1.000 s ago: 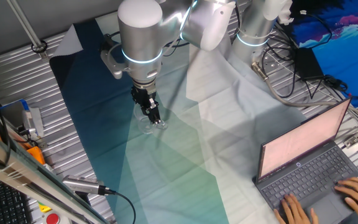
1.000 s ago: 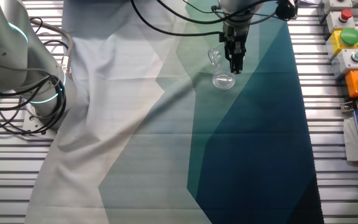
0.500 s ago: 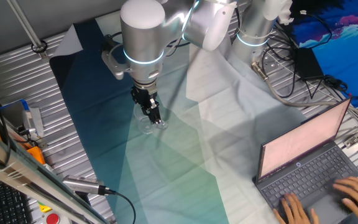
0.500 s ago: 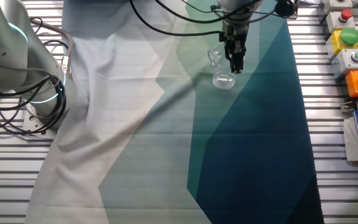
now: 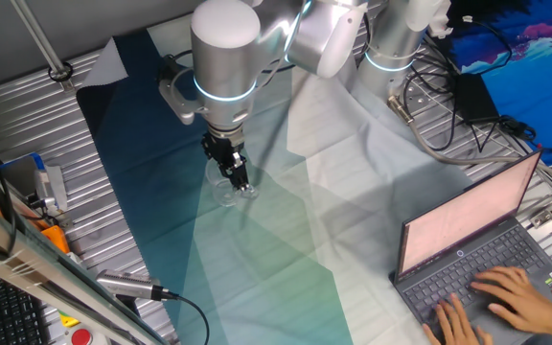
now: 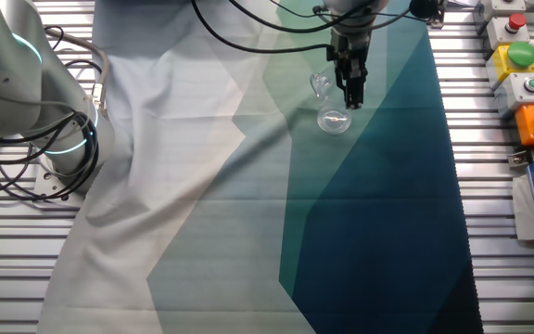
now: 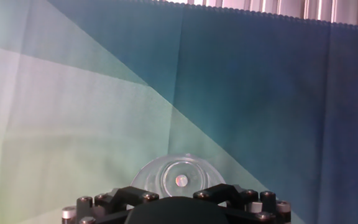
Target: Pick up the cup
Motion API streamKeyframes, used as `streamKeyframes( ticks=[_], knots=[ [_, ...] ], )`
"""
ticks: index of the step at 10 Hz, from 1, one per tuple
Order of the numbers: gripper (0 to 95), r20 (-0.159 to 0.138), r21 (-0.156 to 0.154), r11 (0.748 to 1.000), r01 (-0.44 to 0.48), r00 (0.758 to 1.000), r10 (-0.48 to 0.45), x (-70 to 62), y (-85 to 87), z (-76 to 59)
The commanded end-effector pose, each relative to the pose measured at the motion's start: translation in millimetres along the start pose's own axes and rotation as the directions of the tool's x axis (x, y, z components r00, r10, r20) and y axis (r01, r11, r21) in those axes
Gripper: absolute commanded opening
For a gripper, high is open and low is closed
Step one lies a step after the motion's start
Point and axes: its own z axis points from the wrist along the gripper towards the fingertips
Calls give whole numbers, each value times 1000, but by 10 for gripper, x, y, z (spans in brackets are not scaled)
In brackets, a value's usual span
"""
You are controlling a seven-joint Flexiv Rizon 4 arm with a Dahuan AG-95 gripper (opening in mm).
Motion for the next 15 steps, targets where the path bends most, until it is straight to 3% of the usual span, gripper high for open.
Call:
streamKeyframes(
  ticks=[1, 4, 5, 15],
  knots=[
    [950, 1, 0, 1000, 7, 1000, -7, 4, -19, -11],
    [950, 1, 3, 1000, 10, 1000, -10, 6, -29, -2],
    [760, 1, 4, 1000, 11, 1000, -11, 6, -31, 7],
    [760, 2, -4, 1000, 7, 1000, -7, 12, -51, 10]
  ],
)
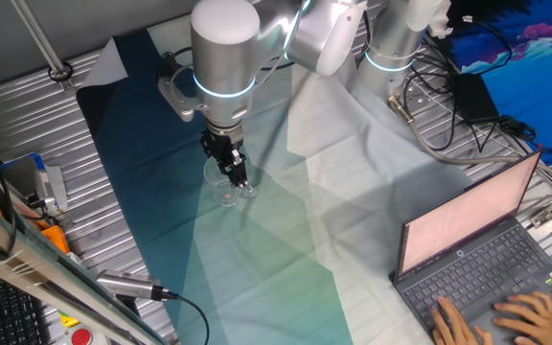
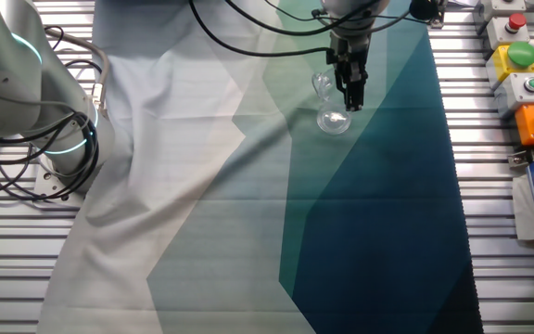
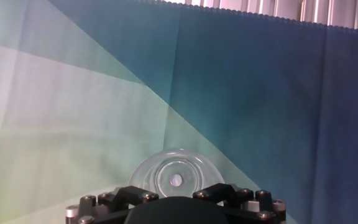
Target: Pick up the cup
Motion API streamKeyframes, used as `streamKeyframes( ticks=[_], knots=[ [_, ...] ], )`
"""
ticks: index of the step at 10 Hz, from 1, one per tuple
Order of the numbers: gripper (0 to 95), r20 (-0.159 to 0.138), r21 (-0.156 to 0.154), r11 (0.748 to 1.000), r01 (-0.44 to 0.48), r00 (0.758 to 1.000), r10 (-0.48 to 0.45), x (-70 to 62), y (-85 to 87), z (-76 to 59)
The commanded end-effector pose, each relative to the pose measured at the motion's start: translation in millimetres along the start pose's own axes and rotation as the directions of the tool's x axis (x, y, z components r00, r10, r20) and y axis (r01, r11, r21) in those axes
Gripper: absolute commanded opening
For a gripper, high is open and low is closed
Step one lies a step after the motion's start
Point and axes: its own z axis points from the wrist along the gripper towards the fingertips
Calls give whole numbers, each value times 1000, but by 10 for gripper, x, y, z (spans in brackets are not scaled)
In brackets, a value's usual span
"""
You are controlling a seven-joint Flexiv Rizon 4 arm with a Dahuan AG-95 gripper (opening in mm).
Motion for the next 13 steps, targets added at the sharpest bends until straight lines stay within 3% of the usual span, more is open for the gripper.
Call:
streamKeyframes(
  ticks=[1, 2, 3, 4, 13],
  knots=[
    [760, -1, 2, 1000, -3, 1000, 3, -1, -2, 11],
    [760, -1, 2, 1000, -3, 1000, 3, -1, -2, 11],
    [190, -5, 3, 1000, -5, 1000, 5, -2, -2, 11],
    [0, -7, 2, 1000, -4, 1000, 4, -2, -1, 7],
    [0, -14, 4, 1000, 4, 1000, -4, -53, 29, -153]
  ],
)
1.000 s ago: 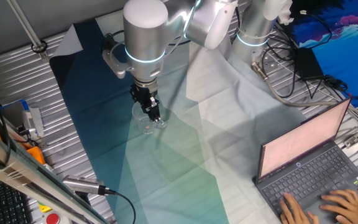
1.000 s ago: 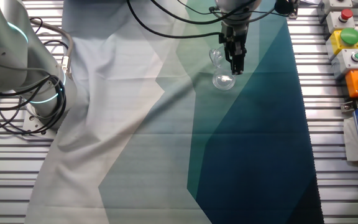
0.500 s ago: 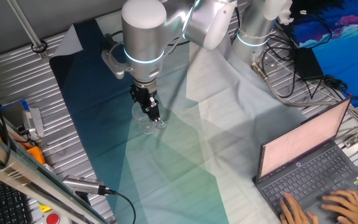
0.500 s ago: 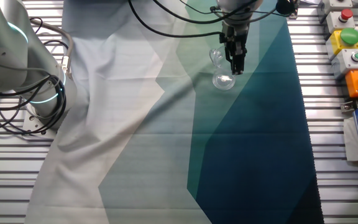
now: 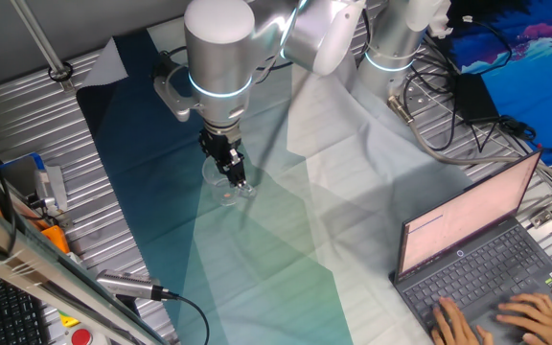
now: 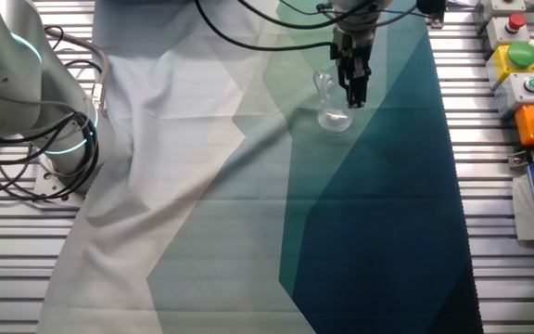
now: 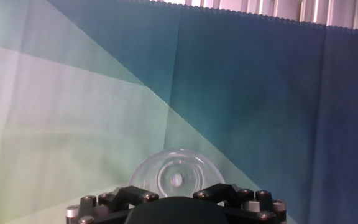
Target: Pick up the cup
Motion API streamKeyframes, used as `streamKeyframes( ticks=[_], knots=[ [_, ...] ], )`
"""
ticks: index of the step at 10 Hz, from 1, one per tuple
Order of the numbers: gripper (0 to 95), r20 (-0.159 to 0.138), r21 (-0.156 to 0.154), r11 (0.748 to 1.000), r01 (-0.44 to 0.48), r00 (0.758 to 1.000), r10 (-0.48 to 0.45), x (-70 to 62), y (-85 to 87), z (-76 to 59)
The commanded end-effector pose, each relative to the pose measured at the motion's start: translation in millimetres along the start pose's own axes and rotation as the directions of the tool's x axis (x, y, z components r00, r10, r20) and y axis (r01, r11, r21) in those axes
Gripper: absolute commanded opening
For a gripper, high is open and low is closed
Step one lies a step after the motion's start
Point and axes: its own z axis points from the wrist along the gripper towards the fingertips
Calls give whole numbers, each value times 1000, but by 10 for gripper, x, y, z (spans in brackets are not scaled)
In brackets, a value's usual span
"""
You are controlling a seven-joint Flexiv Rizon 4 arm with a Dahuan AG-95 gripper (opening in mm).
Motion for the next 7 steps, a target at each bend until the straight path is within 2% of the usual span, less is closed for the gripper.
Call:
streamKeyframes(
  ticks=[1, 4, 7],
  knots=[
    [0, -1, -6, 1000, 5, 1000, -5, -21, 17, -83],
    [0, -4, -5, 999, 40, 999, -40, -36, 1, -363],
    [0, -15, -7, 997, 80, 997, -80, -66, -116, -645]
  ],
)
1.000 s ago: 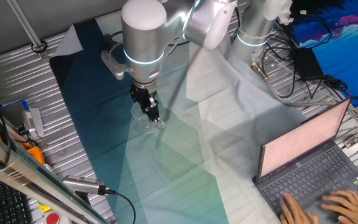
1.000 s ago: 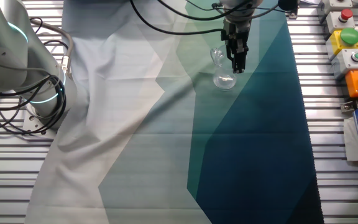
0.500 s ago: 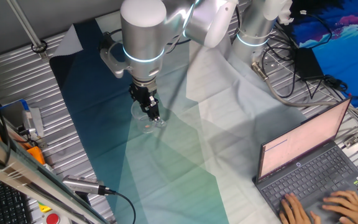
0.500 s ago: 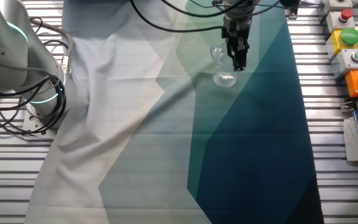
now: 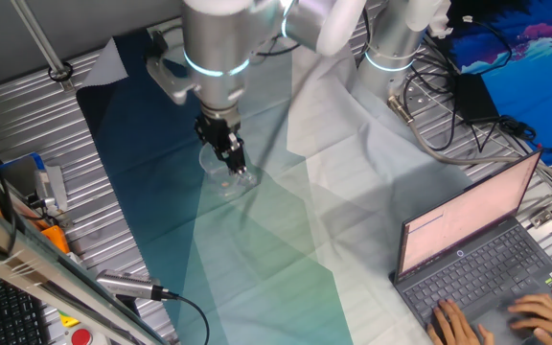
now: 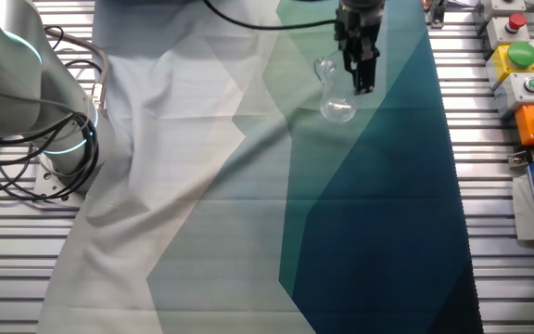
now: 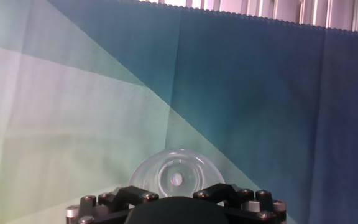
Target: Pick up the cup
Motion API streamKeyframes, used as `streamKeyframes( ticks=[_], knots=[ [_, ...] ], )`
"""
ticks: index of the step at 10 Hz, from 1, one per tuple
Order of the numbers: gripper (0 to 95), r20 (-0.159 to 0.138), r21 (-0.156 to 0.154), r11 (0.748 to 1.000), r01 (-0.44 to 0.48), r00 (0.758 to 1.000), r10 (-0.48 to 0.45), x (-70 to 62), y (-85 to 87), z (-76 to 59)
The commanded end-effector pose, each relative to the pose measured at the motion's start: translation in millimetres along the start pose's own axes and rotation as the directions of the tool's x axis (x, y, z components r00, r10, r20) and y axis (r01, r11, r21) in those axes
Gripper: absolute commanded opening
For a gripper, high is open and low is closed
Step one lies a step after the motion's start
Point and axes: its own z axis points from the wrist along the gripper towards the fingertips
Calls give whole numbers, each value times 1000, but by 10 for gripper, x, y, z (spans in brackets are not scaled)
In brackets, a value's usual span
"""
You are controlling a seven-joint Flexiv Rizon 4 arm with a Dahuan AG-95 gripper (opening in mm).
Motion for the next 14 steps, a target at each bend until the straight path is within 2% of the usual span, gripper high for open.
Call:
streamKeyframes(
  ticks=[1, 3, 4, 5, 6, 7, 9, 12, 14],
  knots=[
    [0, -8, -1, 999, 41, 999, -42, -16, -110, -210],
    [0, -10, -4, 998, 66, 998, -66, -13, -211, -383],
    [0, -10, -6, 997, 77, 997, -77, -19, -239, -428],
    [0, -14, -3, 995, 102, 995, -102, -29, -304, -549],
    [0, -17, -2, 994, 106, 994, -106, -30, -317, -574],
    [0, -18, -2, 991, 130, 991, -130, -35, -368, -704],
    [0, -28, -2, 990, 140, 990, -140, -43, -415, -842],
    [0, -39, -4, 988, 154, 987, -154, -11, -458, -985],
    [0, -37, -2, 989, 150, 988, -149, 7, -465, -1006]
  ],
)
